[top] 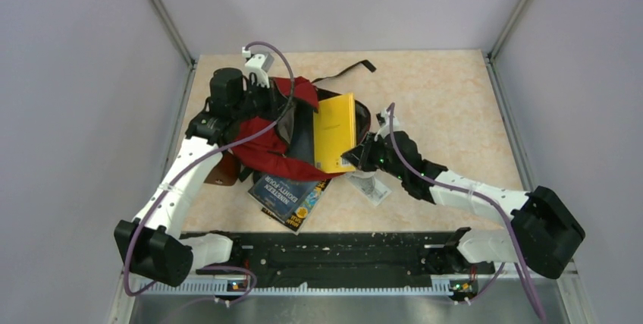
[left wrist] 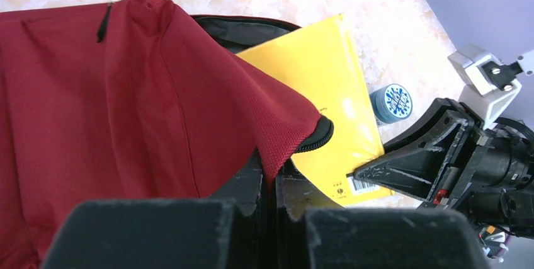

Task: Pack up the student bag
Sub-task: Place the book in the student bag.

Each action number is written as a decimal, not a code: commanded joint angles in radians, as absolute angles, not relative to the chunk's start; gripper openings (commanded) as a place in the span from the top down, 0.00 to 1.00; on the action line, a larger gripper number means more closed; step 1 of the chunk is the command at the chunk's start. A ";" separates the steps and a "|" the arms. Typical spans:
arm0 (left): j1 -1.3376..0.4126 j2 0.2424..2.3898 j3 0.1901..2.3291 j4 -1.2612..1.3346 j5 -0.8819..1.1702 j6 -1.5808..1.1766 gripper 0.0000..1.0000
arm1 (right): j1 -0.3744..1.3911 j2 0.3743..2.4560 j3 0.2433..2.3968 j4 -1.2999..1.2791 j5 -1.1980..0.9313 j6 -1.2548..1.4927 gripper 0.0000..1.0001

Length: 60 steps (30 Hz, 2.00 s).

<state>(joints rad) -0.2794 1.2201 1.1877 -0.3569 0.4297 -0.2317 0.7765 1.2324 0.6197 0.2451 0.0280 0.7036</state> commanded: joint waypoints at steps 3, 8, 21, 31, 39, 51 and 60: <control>-0.305 1.207 1.195 -0.260 0.471 -0.212 1.00 | 0.796 1.202 0.639 0.369 -0.130 0.846 1.00; -0.333 1.206 1.200 -0.265 0.501 -0.189 1.00 | 0.801 1.282 0.710 0.385 -0.191 0.837 1.00; -0.369 1.200 1.208 -0.284 0.500 -0.168 1.00 | 0.792 1.595 0.967 0.582 -0.223 0.913 1.00; -0.376 1.210 1.189 -0.252 0.504 -0.196 1.00 | 0.828 1.815 1.000 0.864 -0.249 1.046 1.00; -0.382 1.215 1.189 -0.241 0.542 -0.211 1.00 | 0.834 1.930 1.070 0.989 -0.235 0.960 1.00; -0.386 1.214 1.208 -0.312 0.344 -0.186 1.00 | 0.831 1.952 1.121 0.793 -0.111 0.773 0.34; -0.384 1.197 1.215 -0.347 0.177 -0.156 1.00 | 0.831 1.746 0.897 0.692 0.102 0.641 0.19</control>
